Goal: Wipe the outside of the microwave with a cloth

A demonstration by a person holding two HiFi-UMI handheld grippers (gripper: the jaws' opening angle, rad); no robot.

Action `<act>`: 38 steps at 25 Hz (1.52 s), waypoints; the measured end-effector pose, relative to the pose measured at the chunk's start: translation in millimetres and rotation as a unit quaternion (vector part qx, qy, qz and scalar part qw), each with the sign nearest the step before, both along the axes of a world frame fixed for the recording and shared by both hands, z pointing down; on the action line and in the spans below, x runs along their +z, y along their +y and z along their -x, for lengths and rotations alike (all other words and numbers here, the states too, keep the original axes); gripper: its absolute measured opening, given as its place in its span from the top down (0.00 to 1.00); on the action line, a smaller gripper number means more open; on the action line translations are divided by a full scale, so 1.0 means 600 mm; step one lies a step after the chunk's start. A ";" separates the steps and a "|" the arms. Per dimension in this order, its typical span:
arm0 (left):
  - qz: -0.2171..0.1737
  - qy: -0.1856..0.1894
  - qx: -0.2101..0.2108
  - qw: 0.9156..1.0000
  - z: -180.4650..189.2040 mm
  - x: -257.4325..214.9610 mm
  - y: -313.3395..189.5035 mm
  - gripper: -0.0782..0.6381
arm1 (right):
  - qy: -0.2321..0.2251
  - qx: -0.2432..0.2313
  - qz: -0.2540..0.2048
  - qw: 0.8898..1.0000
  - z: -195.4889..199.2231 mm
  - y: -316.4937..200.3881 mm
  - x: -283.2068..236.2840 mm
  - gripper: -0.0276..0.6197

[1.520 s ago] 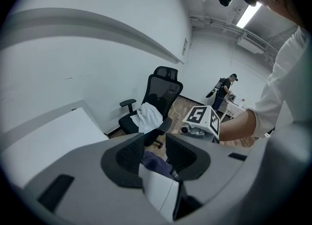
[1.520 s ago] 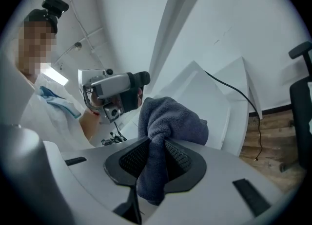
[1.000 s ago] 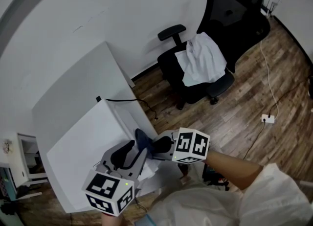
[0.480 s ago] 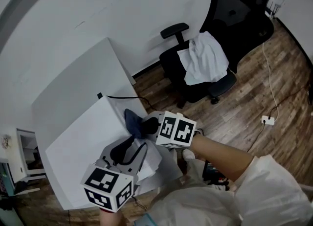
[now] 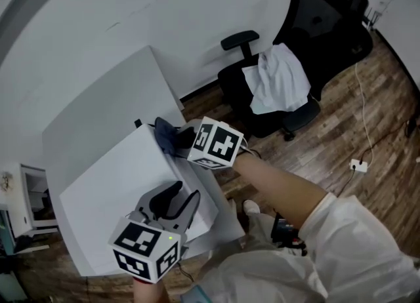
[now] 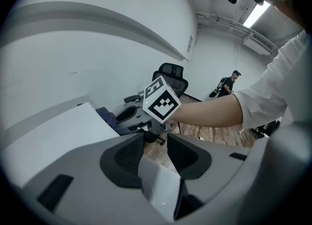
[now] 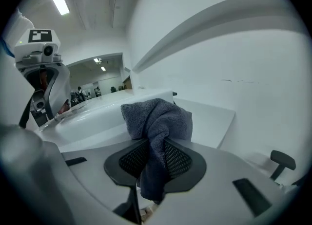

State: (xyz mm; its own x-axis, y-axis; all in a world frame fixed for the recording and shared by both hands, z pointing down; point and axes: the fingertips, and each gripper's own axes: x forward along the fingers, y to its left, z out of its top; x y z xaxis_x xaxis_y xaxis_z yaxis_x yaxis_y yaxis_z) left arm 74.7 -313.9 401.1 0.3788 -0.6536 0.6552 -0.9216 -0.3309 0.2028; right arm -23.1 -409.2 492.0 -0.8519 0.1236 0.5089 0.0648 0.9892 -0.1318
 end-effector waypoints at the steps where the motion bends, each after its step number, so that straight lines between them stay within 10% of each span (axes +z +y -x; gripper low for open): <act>1: 0.000 0.002 0.000 1.000 0.001 -0.001 0.000 0.69 | -0.002 0.001 0.000 1.000 0.004 -0.005 -0.004 0.80; 22: -0.059 0.007 -0.049 0.997 0.077 -0.065 0.035 0.68 | -0.136 -0.023 0.095 0.986 -0.031 0.100 -0.205 0.80; 38: -0.227 -0.002 -0.153 0.962 0.203 -0.155 0.093 0.68 | -0.184 -0.042 0.109 0.976 -0.019 0.224 -0.319 0.80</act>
